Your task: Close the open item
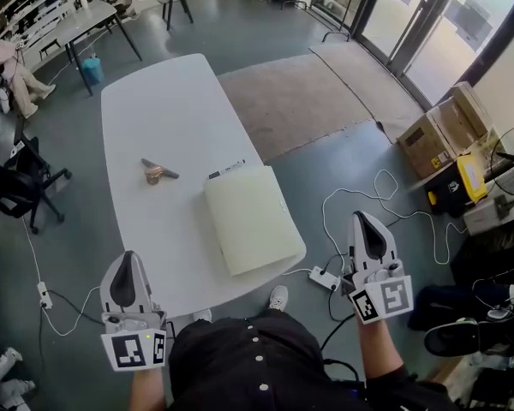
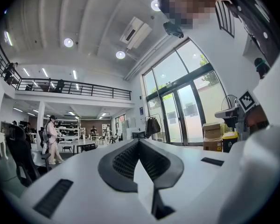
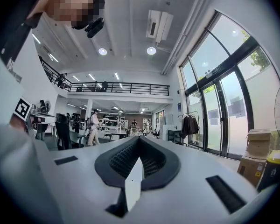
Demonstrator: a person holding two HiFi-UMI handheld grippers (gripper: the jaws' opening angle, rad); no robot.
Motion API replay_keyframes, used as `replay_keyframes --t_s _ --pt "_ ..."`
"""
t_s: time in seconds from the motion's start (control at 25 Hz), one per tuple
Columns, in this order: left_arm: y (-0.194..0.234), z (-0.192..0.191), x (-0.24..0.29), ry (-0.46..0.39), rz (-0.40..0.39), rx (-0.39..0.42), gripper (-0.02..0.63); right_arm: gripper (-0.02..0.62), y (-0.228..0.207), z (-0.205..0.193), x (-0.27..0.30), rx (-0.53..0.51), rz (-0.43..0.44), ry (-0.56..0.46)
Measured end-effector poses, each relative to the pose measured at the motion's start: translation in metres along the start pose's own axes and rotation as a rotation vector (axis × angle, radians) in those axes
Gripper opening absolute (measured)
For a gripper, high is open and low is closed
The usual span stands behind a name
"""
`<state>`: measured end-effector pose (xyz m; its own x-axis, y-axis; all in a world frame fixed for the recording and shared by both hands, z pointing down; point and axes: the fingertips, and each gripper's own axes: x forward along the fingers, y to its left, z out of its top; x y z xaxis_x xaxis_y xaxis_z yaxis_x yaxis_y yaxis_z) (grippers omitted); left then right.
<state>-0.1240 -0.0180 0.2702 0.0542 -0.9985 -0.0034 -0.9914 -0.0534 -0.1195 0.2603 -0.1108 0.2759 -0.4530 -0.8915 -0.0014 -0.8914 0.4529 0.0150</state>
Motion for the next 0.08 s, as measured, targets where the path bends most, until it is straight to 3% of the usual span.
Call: replay_keyframes --t_s 0.08 --pt "-0.0016 0.0011 -0.0003 0.001 0.002 0.001 0.017 0.026 -0.0012 0.0002 -0.0001 -0.003 0.002 0.003"
